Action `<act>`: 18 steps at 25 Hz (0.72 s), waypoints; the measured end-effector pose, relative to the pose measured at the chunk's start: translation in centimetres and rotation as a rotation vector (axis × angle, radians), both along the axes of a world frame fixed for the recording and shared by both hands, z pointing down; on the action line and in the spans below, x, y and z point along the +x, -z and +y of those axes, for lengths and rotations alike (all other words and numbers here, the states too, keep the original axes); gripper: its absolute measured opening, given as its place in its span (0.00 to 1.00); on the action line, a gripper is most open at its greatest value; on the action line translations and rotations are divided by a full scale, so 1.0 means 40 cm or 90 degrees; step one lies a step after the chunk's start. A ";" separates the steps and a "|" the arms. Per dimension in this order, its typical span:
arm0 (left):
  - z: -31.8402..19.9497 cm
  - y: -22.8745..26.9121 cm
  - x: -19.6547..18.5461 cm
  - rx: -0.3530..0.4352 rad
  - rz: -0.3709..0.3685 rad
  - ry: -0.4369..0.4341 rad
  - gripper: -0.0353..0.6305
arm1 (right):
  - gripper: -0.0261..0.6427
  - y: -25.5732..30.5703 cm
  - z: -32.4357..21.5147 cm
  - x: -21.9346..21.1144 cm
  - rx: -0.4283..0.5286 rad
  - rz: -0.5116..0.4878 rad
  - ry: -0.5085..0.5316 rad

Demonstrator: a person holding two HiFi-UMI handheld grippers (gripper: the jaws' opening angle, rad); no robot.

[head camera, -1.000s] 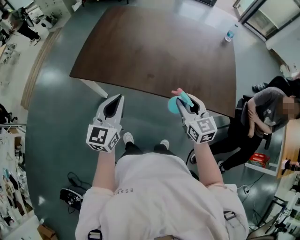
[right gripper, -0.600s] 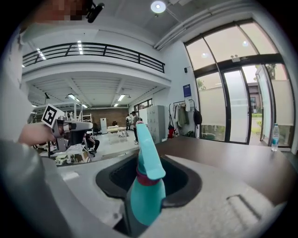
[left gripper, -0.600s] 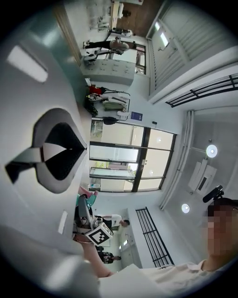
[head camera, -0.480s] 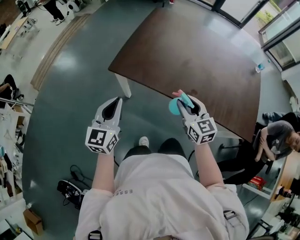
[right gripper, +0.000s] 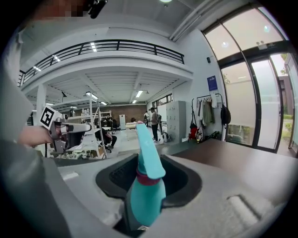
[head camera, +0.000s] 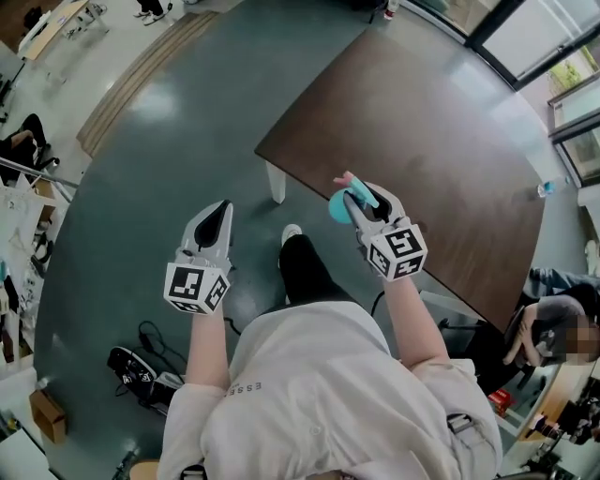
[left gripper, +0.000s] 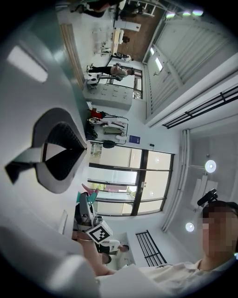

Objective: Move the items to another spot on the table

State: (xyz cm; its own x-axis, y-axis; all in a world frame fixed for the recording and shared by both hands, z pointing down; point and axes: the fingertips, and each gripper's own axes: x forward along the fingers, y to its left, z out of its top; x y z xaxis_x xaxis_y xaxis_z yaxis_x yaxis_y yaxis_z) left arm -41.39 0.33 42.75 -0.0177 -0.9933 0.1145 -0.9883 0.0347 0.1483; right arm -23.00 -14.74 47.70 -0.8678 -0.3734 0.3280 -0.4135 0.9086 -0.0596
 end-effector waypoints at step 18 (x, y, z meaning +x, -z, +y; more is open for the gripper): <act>-0.464 -0.058 -0.222 -0.023 -0.018 -0.091 0.08 | 0.25 -0.094 -0.407 -0.339 0.005 0.023 -0.001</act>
